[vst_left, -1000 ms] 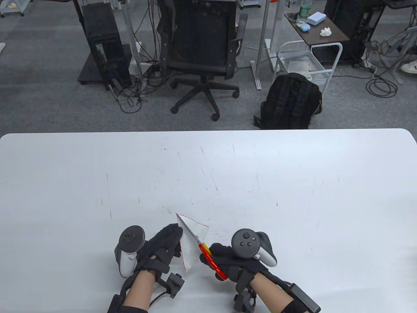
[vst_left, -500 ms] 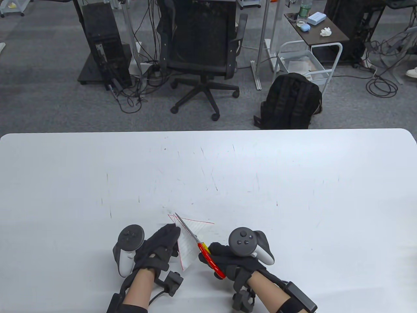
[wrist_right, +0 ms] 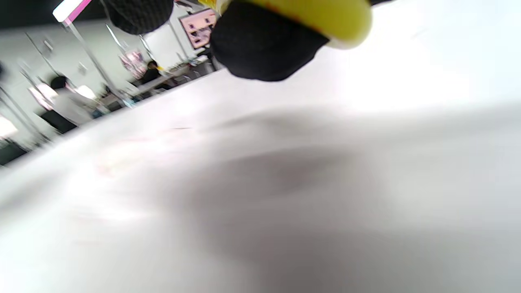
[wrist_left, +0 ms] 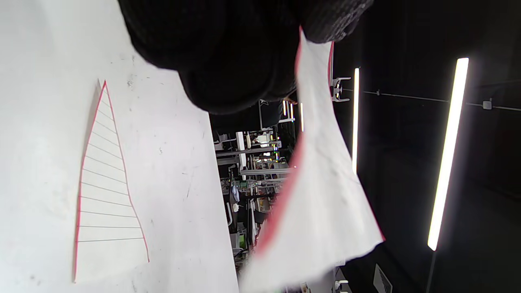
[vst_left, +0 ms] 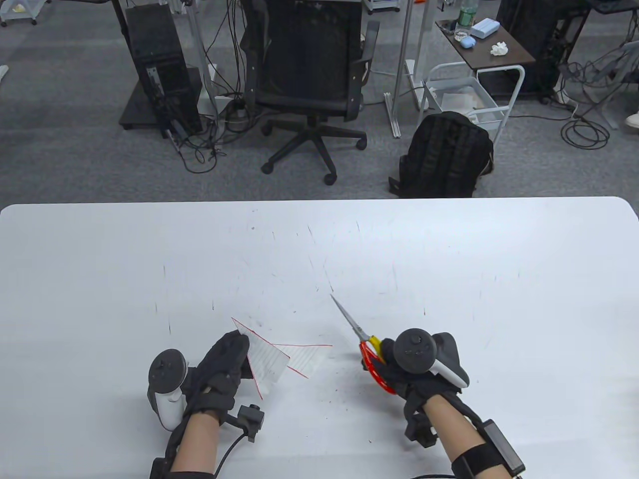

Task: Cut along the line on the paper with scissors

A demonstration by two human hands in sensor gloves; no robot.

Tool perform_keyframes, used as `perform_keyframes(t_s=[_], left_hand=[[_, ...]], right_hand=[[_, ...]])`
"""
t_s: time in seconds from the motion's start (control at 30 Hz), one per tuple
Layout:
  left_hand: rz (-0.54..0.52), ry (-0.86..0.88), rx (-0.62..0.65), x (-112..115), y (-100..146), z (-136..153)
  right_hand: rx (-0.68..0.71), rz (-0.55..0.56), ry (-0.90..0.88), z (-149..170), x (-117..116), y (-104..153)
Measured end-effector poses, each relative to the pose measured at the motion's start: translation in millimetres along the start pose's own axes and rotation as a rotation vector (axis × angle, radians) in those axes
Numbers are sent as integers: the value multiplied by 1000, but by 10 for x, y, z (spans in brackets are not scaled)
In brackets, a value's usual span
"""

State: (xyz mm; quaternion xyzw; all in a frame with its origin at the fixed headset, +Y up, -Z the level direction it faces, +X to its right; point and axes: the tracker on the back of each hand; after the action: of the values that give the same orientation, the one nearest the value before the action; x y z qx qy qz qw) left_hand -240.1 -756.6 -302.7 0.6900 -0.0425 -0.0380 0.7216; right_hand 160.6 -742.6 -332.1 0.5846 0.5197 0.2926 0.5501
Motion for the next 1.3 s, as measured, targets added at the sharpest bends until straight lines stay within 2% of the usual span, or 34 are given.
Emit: perform_keyframes(t_s=[0.17,0.37,0.6,0.77,0.97,1.1,1.2,1.3], left_hand=[[-52,-47,-6,-36,24,-21],[-76,-77,-19,-43,27,-3],[-63,-124,-35,-15,13,8],[-83,-233,-14,2,19,-36],[-99,-251,-24,2,19,-32],[-181,-246,-113,-5,40,-18],[-189,-279,-150,-12,36,10],[-172,-280,-154,-3,26,22]], right_hand=[[-135,3,282,436,60,133],[-215,-34,410,781,35,230],[-220,-67,501,822,-45,210],[-215,-88,519,808,-42,179],[-219,-90,527,809,-33,179],[-220,-107,535,798,-34,185],[-234,-110,545,784,-35,196],[-230,-57,555,757,-70,236]])
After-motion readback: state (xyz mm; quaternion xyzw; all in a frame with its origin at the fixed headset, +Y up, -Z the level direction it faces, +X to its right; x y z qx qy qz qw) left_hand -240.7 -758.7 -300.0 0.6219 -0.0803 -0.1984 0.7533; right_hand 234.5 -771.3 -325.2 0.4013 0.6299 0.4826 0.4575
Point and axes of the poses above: the tracker on the back of each hand, its own z axis roughly to the little-finger side, its own y axis roughly from the fingertips to the wrist, x = y × z, and after that the axes turned 1 degree about -x, right-handed
